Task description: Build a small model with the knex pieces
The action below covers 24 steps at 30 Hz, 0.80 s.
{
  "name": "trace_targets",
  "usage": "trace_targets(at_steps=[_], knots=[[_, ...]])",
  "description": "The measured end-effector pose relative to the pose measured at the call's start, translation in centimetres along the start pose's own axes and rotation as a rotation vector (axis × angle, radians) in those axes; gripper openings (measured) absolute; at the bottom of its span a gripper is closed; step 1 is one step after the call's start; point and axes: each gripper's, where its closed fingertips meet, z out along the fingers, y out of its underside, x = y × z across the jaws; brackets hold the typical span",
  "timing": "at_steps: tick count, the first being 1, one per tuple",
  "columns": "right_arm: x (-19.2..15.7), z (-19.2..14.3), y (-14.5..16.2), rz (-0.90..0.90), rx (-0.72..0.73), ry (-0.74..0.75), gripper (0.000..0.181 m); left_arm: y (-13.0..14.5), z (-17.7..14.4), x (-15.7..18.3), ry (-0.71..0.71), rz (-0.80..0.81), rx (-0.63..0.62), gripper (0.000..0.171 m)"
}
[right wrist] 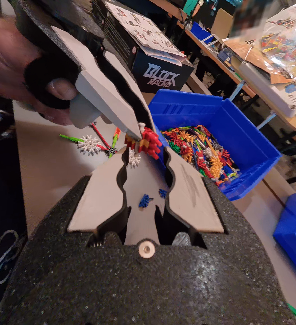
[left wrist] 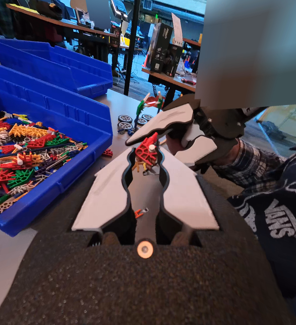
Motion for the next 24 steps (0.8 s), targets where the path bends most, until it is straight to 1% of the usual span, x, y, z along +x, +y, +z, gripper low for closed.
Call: trace_targets(at_steps=[3,6,13,15,16,20,24], knots=[[0.8,-0.2,0.0,-0.034,-0.002,0.045,0.041,-0.4,0.5,-0.4,0.028,-0.112,0.046,0.023],[1.1,-0.2,0.1,-0.045,-0.014,0.055,0.045,-0.8,0.8,-1.0,0.063,-0.232,0.095,0.022],[1.9,-0.2,0.9,-0.166,-0.082,0.146,0.051,-0.4,1.8,-1.2,0.121,-0.370,0.103,0.022],[2.1,-0.1,1.4,-0.218,-0.119,0.186,0.050,-0.1,2.0,-1.2,0.119,-0.404,0.105,0.022],[2.3,0.0,1.5,-0.229,-0.134,0.205,0.044,0.0,2.1,-1.1,0.121,-0.411,0.100,0.022],[2.5,-0.1,1.8,-0.207,-0.143,0.227,0.032,-0.1,2.3,-1.1,0.130,-0.442,0.117,0.022],[2.6,-0.2,1.7,-0.192,-0.145,0.213,0.031,-0.2,2.4,-1.1,0.139,-0.457,0.129,0.022]])
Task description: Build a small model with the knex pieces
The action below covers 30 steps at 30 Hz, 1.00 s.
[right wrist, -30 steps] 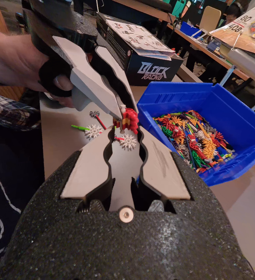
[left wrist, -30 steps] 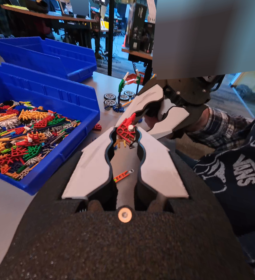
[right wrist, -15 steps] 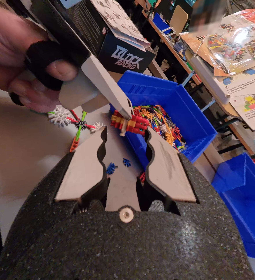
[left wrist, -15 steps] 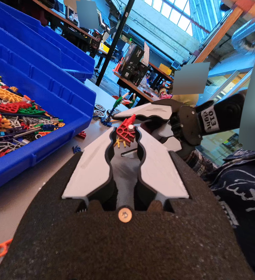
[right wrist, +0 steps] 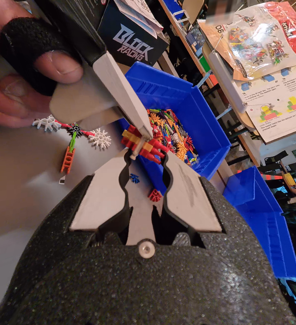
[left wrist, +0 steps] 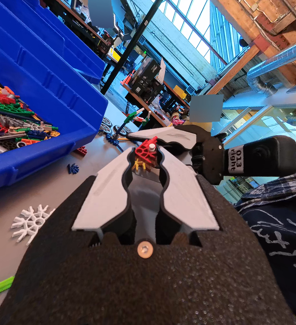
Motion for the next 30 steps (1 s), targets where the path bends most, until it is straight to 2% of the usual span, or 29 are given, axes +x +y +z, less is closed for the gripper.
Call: trace_targets(at_steps=[5,19,25,30], knots=[[-0.1,-0.1,0.2,0.025,0.003,-0.037,0.031,0.1,0.2,0.0,-0.010,0.021,-0.014,0.023],[-0.6,1.7,2.6,-0.058,-0.123,0.008,0.028,1.5,0.4,-2.3,-0.229,0.212,-0.091,0.022],[-1.2,2.6,4.6,-0.120,-0.214,0.020,0.028,3.0,0.7,-3.9,-0.356,0.355,-0.234,0.022],[-2.8,3.1,6.5,-0.186,-0.294,-0.032,0.030,5.2,0.7,-5.3,-0.389,0.359,-0.388,0.022]])
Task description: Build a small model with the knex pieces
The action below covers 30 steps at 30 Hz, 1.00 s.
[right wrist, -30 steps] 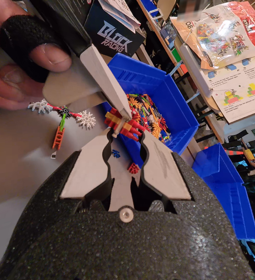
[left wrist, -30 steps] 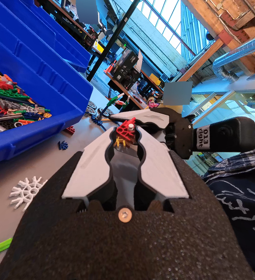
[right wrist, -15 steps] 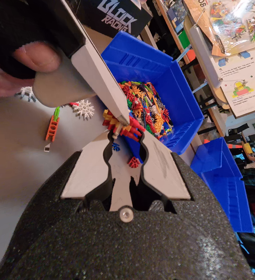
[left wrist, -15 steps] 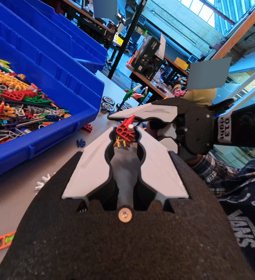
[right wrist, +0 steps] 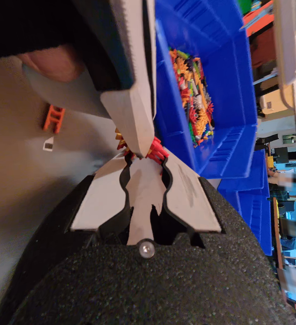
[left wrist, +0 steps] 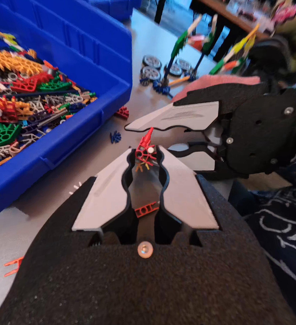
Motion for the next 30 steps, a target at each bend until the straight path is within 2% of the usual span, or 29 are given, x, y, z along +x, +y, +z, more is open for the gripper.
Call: trace_targets(at_steps=[4,10,15,18,30], knots=[[-0.5,0.4,0.2,-0.065,-0.016,0.016,0.030,1.0,0.3,-0.2,0.009,0.026,-0.108,0.022],[-0.4,0.7,0.2,-0.130,-0.026,0.048,0.031,1.2,0.4,-0.5,0.014,0.082,-0.189,0.022],[-0.3,0.9,0.1,-0.235,-0.048,0.064,0.029,1.4,0.6,-0.8,0.012,0.091,-0.207,0.022],[-0.4,1.0,-0.2,-0.320,-0.070,0.069,0.027,1.4,0.9,-0.9,0.020,0.088,-0.199,0.016],[-0.3,1.5,-0.4,-0.301,-0.056,0.053,0.026,1.4,0.9,-1.5,-0.042,0.185,-0.212,0.016]])
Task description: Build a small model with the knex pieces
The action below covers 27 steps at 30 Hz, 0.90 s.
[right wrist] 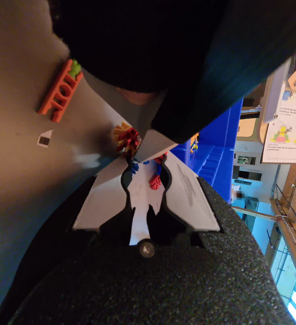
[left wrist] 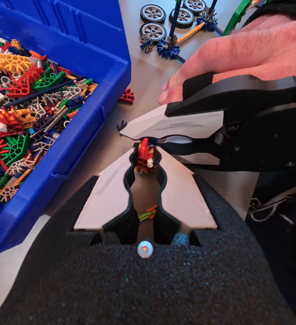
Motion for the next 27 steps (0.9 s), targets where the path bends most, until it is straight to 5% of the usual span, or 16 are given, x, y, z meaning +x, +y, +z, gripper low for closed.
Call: trace_targets(at_steps=[21,27], knots=[[0.2,0.4,-0.3,0.130,0.082,-0.018,0.024,-0.1,-0.2,-0.5,-0.026,0.028,0.003,0.016],[0.3,0.4,-0.6,0.082,0.074,0.006,0.025,-2.1,-2.1,-0.2,-0.048,0.085,0.110,0.008]])
